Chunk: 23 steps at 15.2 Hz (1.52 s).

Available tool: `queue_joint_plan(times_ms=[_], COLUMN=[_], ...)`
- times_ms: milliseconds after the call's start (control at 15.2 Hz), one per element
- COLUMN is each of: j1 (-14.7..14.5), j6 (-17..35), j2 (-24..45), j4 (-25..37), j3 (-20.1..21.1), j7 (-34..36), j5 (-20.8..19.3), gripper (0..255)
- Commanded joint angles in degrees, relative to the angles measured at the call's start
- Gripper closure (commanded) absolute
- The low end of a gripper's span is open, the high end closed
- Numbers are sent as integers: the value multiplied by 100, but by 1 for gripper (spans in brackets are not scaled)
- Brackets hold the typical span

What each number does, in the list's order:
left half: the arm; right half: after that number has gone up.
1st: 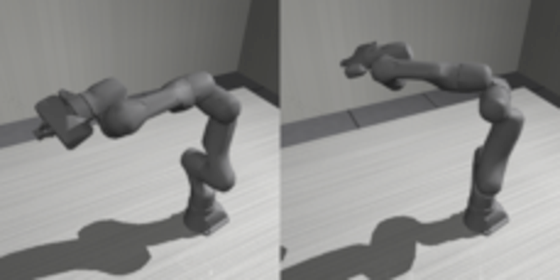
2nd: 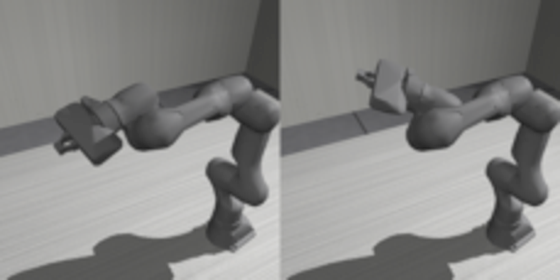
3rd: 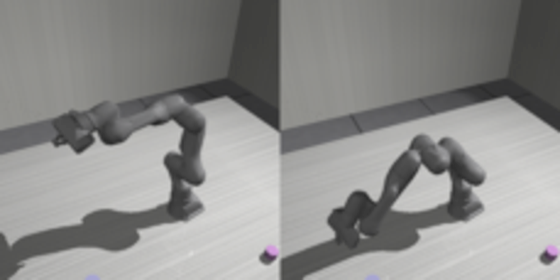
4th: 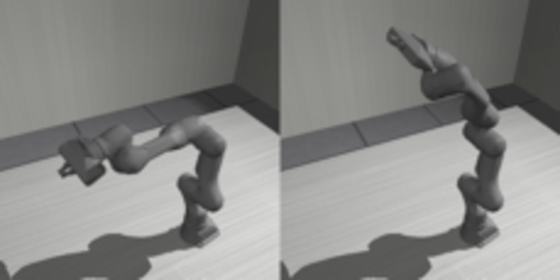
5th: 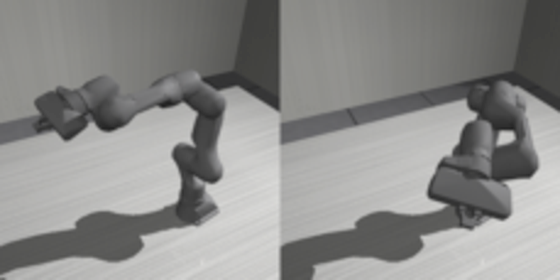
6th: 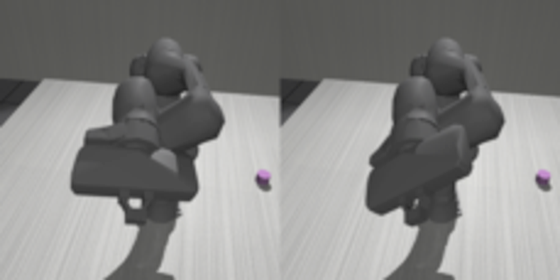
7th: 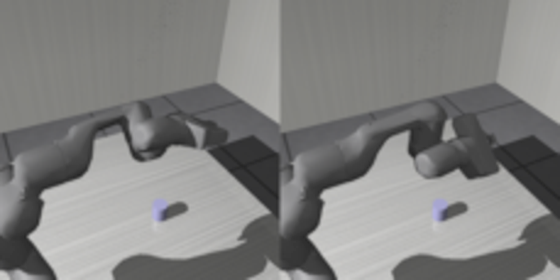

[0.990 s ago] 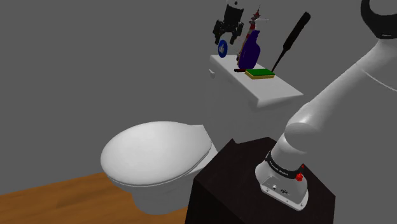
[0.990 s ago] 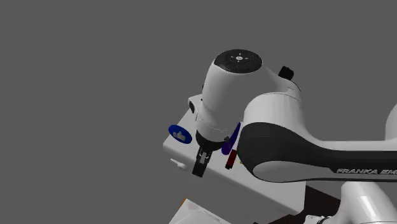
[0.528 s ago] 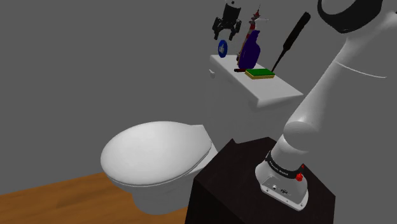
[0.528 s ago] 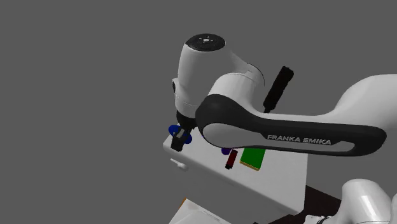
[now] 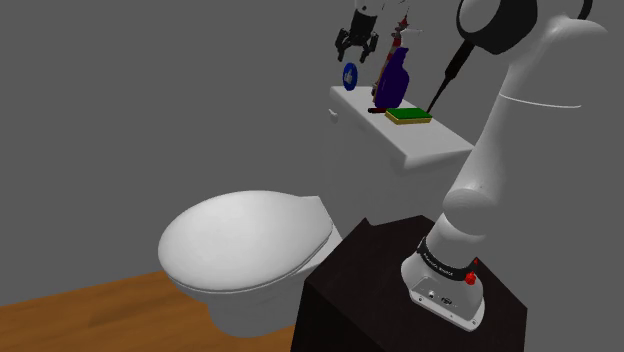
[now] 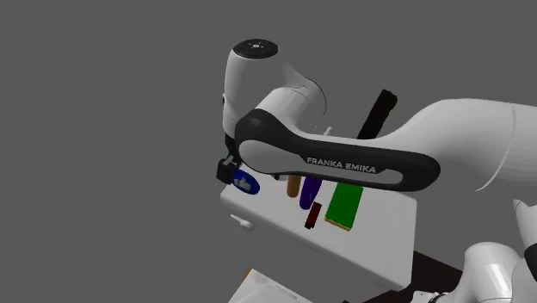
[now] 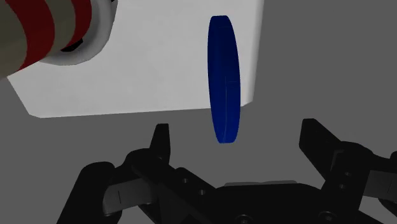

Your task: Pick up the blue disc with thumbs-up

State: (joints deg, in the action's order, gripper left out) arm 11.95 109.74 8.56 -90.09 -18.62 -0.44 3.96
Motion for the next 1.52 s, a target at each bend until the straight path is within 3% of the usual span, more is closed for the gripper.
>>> queue_joint_plan(times_ms=[0,330,396,990,1452], j1=[1,-7,-7,-7,12], j6=[146,423,413,423,-127], j2=[-7,-15,4,-14,17], j4=[-148,-433,-405,-433,148], j3=[-2,3,5,3,-7], j7=[-7,-13,-13,-14,-4], j5=[2,4,9,4,8], gripper=[0,0,255,255,255])
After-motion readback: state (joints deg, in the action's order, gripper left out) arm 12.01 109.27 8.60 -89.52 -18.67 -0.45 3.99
